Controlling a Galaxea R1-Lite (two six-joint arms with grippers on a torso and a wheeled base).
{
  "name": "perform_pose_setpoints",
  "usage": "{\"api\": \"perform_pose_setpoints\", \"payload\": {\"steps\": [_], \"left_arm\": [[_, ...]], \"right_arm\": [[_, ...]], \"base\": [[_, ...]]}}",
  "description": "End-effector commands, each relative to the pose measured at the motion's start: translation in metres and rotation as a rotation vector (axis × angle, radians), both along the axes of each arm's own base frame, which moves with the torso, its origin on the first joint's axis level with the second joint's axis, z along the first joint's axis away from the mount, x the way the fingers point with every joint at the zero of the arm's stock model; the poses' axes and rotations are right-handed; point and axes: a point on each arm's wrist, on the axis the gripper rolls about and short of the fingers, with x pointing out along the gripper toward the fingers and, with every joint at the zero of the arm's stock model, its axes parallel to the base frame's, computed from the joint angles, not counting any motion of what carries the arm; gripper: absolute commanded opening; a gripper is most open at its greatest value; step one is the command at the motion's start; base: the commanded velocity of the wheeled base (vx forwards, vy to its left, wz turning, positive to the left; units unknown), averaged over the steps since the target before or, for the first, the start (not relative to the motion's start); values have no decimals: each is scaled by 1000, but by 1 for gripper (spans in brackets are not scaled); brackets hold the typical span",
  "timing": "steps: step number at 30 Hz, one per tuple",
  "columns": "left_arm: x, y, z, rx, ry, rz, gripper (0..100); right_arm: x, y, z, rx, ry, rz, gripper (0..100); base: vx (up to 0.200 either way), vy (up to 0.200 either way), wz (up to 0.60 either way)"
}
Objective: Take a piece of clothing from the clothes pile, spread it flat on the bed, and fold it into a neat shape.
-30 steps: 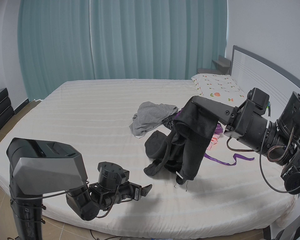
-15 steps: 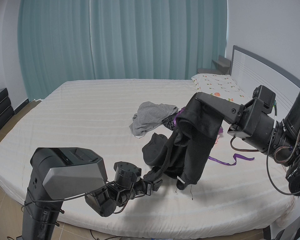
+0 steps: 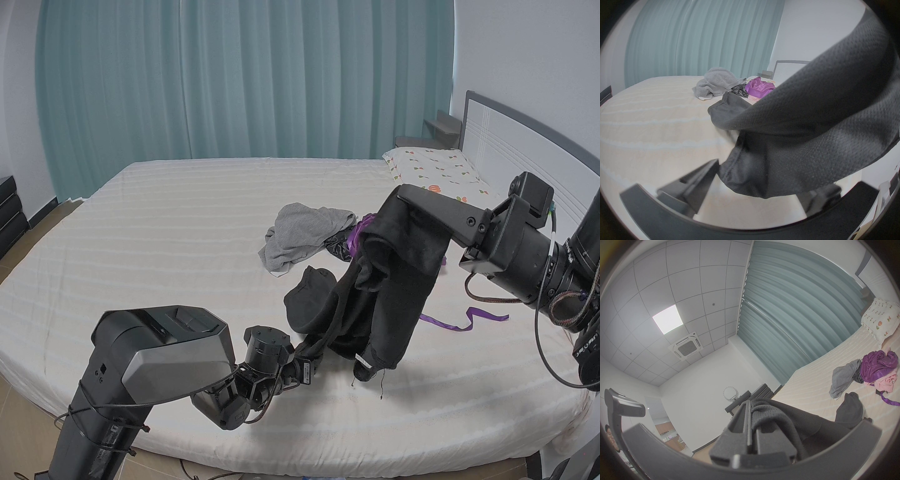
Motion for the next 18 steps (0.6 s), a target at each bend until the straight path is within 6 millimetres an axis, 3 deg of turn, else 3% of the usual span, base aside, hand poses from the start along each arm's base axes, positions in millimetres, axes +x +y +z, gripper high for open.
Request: {"api": "perform_pose_setpoints", "payload": {"steps": [1, 5, 11, 12, 13, 14, 16, 17, 18], "left_arm": [[1, 2, -2, -9, 2, 42, 0], [-5, 9, 13, -57, 12, 113, 0], [-22, 36, 61, -128, 11, 166, 0], [-28, 44, 78, -140, -5, 182, 0], [-28, 45, 80, -142, -8, 185, 0], [-36, 56, 106, -164, -38, 198, 0], [-41, 68, 132, -183, -62, 217, 0], [-41, 68, 132, -183, -62, 217, 0], [-42, 77, 153, -196, -82, 238, 0]], "right_arm": [[4, -1, -7, -15, 21, -12, 0], [15, -7, -17, -38, 52, -56, 0], [44, -22, -36, -71, 114, -151, 0], [54, -25, -43, -85, 132, -183, 0], [55, -26, -43, -86, 135, -186, 0], [66, -28, -51, -93, 149, -214, 0], [79, -32, -51, -77, 136, -253, 0], [79, -32, -51, -77, 136, -253, 0], [91, -34, -51, -55, 121, -312, 0]], "base": [[0, 0, 0], [0, 0, 0], [0, 0, 0], [0, 0, 0], [0, 0, 0], [0, 0, 0], [0, 0, 0], [0, 0, 0], [0, 0, 0]]}}
